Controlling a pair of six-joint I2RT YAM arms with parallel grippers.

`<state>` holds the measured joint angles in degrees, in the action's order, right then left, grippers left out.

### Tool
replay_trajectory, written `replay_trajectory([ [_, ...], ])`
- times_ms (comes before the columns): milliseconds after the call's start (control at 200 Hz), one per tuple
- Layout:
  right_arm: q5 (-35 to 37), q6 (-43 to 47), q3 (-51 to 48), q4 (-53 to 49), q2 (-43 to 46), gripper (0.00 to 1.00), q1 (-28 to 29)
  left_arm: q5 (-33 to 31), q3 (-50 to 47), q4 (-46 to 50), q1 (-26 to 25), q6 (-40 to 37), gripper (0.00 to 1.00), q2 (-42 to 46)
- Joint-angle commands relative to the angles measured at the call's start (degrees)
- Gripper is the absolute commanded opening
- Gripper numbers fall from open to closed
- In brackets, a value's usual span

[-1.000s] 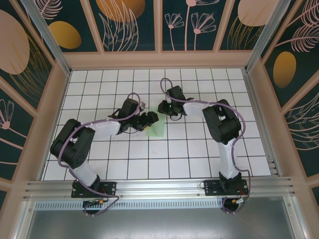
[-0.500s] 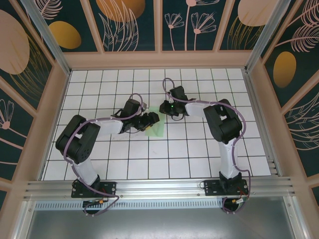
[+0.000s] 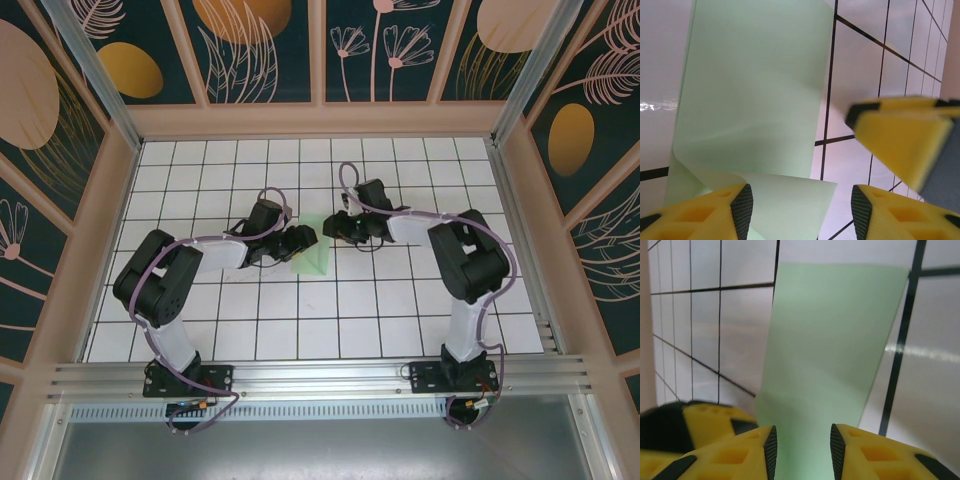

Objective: Fold a paper plane with a square sheet of paper (pick it up from the middle)
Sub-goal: Fold the triangle a second time at the center of the table.

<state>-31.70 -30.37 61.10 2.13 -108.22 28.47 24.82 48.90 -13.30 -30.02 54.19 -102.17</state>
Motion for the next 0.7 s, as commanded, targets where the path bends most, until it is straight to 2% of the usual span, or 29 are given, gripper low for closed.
replay_trajectory([
  [0,-2.38,0.48,-3.19,0.79,3.81,0.36,-0.28,-1.26,0.75,-0.43,-0.46,-0.10,0.53,-0.99],
  [255,-6.54,0.69,-4.17,2.33,3.29,0.33,1.14,-2.12,0.75,0.36,-0.48,-0.16,0.41,-1.28],
  [530,-7.76,0.66,-3.28,3.06,1.95,0.35,2.20,-2.58,0.64,0.66,-0.48,-0.23,0.37,-1.20],
  [696,-7.76,1.00,-2.04,2.47,0.62,0.29,2.56,-2.43,0.67,0.42,-0.54,-0.23,0.36,-1.30],
])
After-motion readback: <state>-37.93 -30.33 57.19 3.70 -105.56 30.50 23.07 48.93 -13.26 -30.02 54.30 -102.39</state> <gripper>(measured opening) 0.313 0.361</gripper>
